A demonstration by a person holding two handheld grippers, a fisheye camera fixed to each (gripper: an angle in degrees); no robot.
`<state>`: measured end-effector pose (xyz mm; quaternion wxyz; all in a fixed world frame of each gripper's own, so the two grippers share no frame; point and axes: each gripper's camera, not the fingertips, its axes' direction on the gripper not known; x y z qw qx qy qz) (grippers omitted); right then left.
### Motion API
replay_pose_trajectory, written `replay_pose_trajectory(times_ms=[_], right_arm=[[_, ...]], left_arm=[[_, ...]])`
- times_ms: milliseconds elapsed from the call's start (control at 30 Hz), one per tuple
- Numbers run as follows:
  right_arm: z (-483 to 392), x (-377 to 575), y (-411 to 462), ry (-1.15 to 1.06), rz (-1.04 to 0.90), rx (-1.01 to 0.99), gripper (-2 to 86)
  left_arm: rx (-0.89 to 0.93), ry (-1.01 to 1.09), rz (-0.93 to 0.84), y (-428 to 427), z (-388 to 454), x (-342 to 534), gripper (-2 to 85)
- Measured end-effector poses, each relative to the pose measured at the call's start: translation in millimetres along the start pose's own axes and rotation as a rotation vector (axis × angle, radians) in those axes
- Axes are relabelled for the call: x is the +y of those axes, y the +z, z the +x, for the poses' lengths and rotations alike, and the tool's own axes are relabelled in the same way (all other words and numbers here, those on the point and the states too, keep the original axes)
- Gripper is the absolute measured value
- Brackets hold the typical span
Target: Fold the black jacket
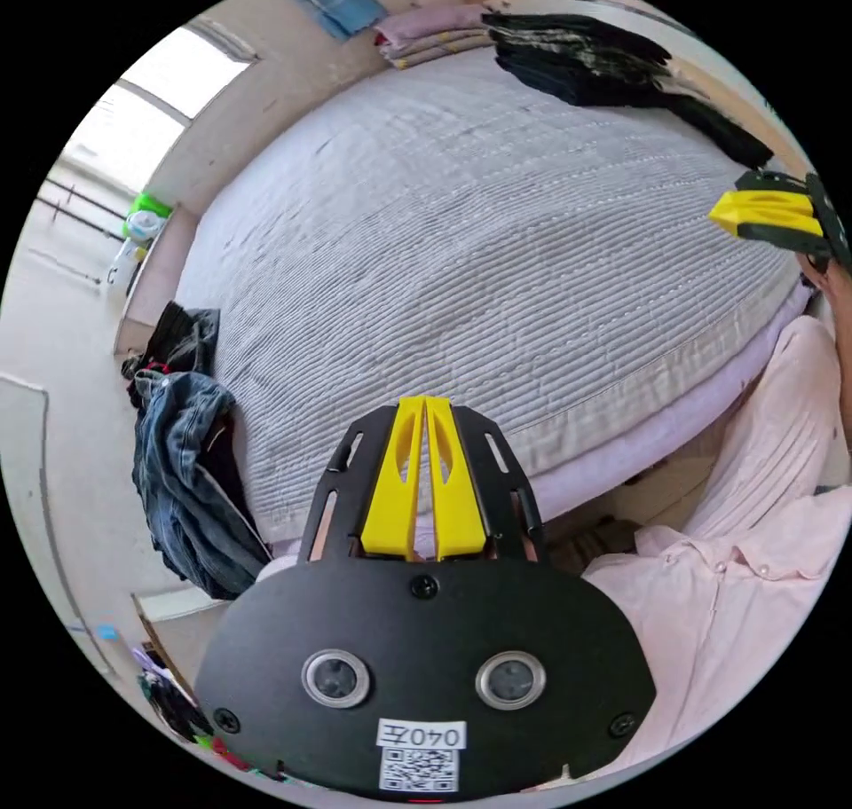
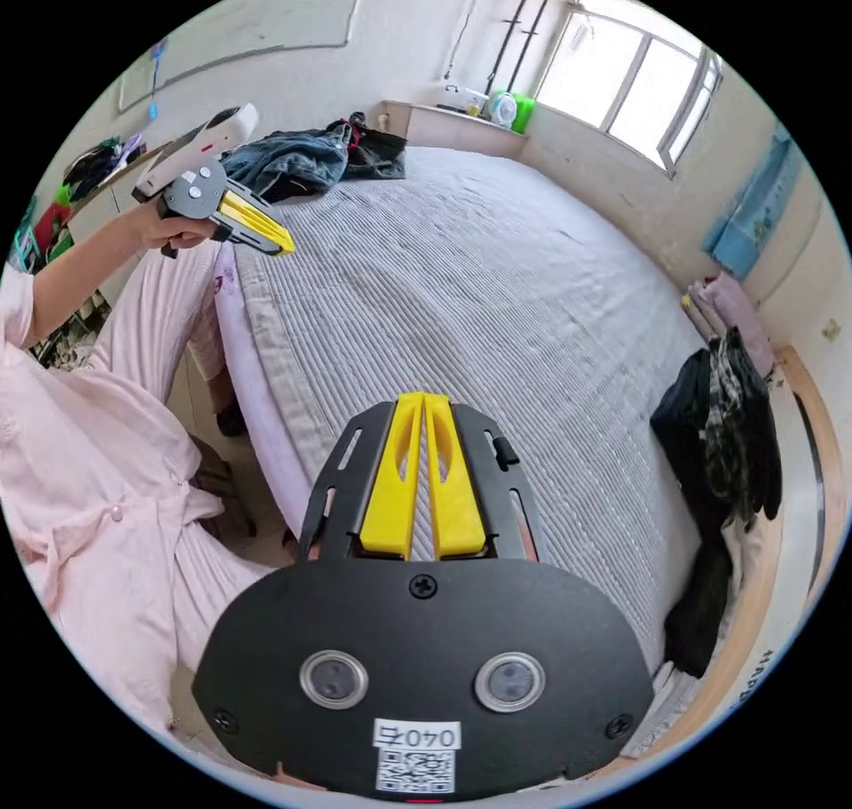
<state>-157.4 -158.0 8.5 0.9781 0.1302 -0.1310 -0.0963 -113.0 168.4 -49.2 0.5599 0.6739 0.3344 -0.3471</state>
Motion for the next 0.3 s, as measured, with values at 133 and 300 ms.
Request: replay_pose_trajectory(times_ms=[133, 300], right_arm=[[-88, -49, 17, -0.080, -0.056, -0.006, -1.0], [-155, -70, 75, -0.072, -0.323, -0.029, -1.0]], left_arm=[[0.060, -0.046, 0.001, 11, -17, 33, -0.9], [0.094, -0.001, -0.013, 55, -27, 61, -0.9]])
